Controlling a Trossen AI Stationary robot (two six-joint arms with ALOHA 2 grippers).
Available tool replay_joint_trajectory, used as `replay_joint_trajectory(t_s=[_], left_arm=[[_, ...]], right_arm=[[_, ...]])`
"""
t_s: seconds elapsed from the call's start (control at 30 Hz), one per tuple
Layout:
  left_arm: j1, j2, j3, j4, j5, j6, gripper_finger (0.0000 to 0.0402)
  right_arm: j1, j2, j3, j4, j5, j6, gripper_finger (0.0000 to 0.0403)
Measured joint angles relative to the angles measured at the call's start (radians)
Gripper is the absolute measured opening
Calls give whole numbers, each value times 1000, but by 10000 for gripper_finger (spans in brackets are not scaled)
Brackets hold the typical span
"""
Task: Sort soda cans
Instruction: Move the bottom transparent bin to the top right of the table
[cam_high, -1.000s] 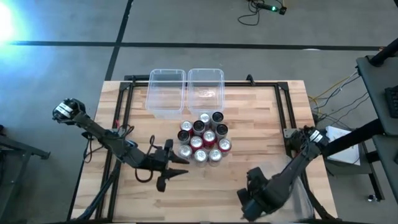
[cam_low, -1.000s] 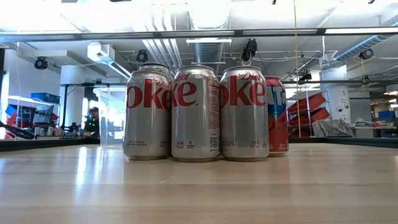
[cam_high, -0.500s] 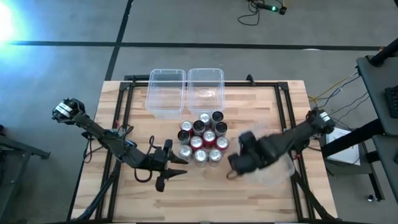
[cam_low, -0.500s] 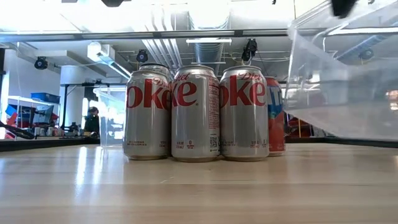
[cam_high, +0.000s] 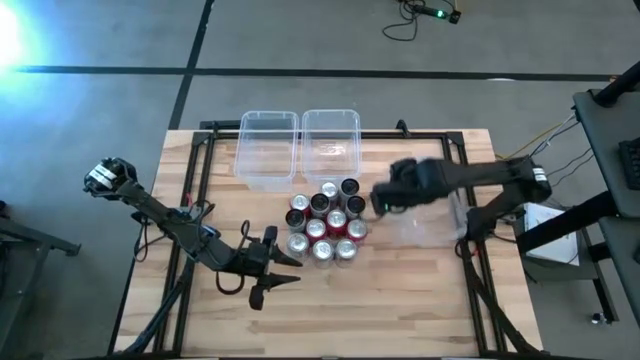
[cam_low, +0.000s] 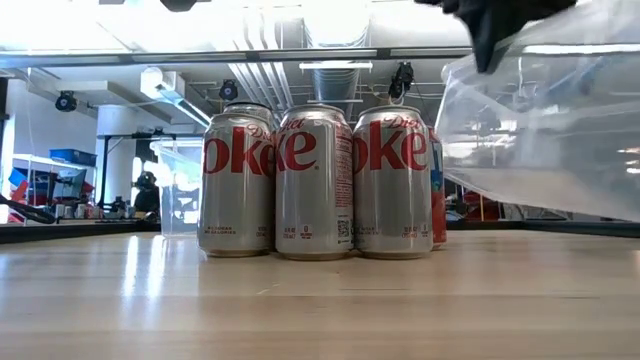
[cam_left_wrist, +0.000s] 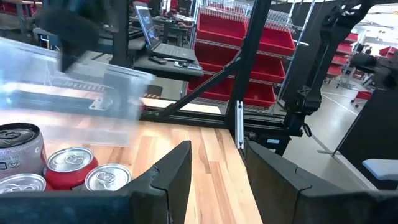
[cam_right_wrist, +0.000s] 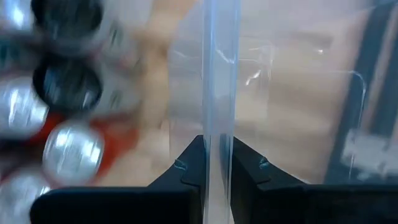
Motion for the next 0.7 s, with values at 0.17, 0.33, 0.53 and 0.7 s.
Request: replay_joint_trajectory(t_s=[0.17,0.33,0.53,0.7], left_arm=[[0,0,0,-3,0,0,134],[0,0,0,-5,0,0,134],[0,0,0,-29,0,1,134],[0,0,0,-38,0,15,134]], right_arm=[[-199,-1,-1,12,50,-169,32],[-419,26,-9,156,27,-342,33],[-569,111,-10,321,-65,-470,33],[-623,191,-9,367,-100,-499,34]])
